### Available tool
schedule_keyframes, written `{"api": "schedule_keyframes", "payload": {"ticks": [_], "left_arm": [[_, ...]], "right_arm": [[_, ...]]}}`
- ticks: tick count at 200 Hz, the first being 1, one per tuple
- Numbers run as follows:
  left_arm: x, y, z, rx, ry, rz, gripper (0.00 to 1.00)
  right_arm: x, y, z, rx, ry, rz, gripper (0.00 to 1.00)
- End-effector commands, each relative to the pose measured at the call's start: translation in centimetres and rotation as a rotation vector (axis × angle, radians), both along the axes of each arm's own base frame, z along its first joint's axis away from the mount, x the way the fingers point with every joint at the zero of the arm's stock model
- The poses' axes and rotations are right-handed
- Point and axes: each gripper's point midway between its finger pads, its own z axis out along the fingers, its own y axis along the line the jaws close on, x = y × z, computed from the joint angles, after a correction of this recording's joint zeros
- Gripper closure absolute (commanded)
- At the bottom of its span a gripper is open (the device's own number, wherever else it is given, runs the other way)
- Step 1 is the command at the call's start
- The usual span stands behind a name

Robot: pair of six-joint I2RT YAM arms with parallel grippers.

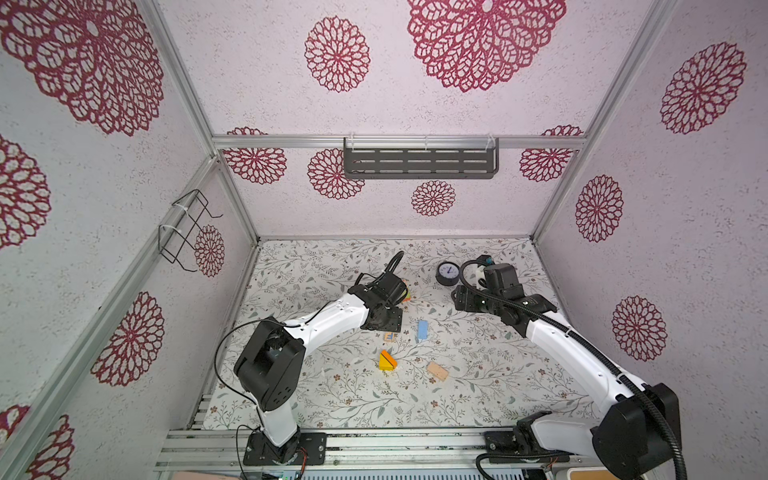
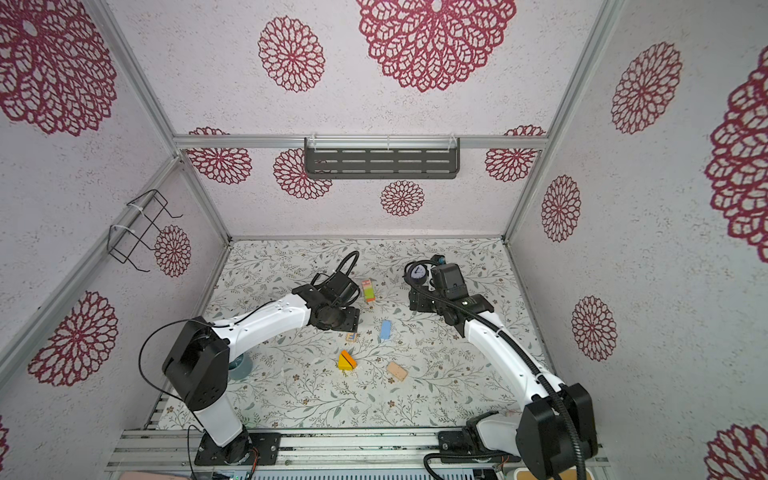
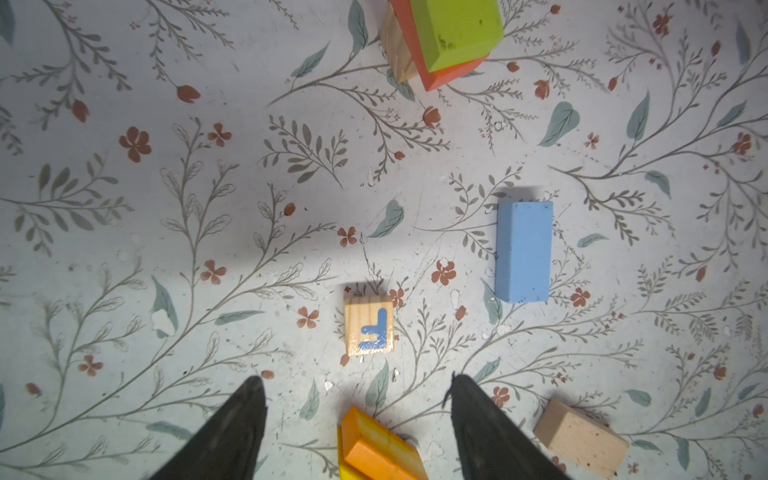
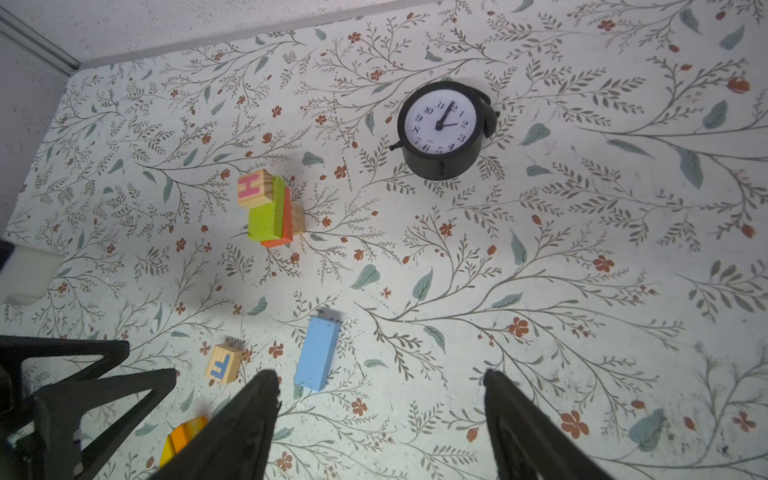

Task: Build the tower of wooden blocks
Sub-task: 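Withdraw the right gripper while the left gripper moves to the F letter cube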

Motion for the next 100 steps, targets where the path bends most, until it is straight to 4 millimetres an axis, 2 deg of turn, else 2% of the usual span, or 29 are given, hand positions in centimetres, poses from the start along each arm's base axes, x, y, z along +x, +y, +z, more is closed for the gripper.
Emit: {"api": "schedule_keyframes", "payload": {"ticks": [1,26,61,100], "left_arm": [[-0.2,-0.8,-1.2,0.010,0.031,-0.012,0.28],[-0.5,-1.2,-3.0,0.017,0.068,0.001,0.29],[-0.8,-1.9,-4.5,0.025,0.093,0.023,0.31],[-1.1,-3.5,-5.0,-0.012,0.107,0.031,0.32]], "right_arm": [[-0.2,-0.3,1.1,0.042,-0.035,-0.006,0.19],[-0.5,-0.8,0.8,0.042,-0.029,-0.009,0.19],[-0.7,-1.1,0.5,0.044,-0.025,-0.009,0.19],[-0.9,-1.1,0.3,0.046,-0.021,-0.003,0.19]]}}
